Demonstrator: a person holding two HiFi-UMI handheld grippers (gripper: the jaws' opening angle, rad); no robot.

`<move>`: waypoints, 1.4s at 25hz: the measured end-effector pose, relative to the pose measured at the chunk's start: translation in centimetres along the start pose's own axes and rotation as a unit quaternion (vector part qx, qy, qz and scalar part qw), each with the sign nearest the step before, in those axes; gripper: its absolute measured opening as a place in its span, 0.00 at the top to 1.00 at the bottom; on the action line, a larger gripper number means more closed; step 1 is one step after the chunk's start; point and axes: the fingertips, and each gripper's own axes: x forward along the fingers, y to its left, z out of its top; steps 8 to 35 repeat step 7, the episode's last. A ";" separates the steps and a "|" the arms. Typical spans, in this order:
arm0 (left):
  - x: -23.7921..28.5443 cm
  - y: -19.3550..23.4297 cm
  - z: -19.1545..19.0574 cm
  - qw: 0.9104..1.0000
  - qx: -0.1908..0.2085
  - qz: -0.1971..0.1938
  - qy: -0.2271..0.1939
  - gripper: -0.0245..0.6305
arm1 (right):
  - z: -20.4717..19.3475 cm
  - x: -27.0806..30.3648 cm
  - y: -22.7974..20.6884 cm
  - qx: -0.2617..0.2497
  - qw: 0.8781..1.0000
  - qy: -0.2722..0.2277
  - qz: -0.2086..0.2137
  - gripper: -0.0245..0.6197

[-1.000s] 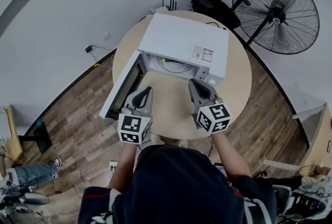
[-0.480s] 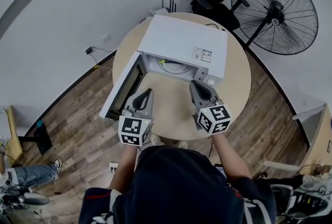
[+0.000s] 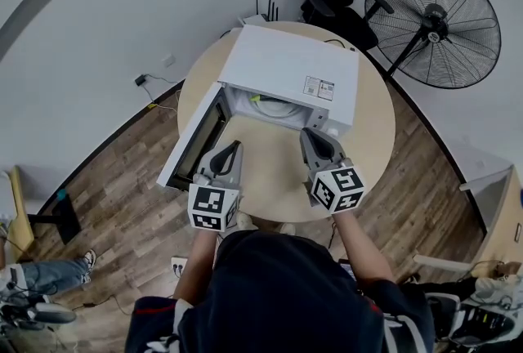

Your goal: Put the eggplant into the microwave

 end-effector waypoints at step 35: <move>0.2 0.2 0.0 1.000 0.000 0.001 -0.002 0.93 | -0.3 0.2 0.0 -0.002 1.000 0.003 0.000 0.95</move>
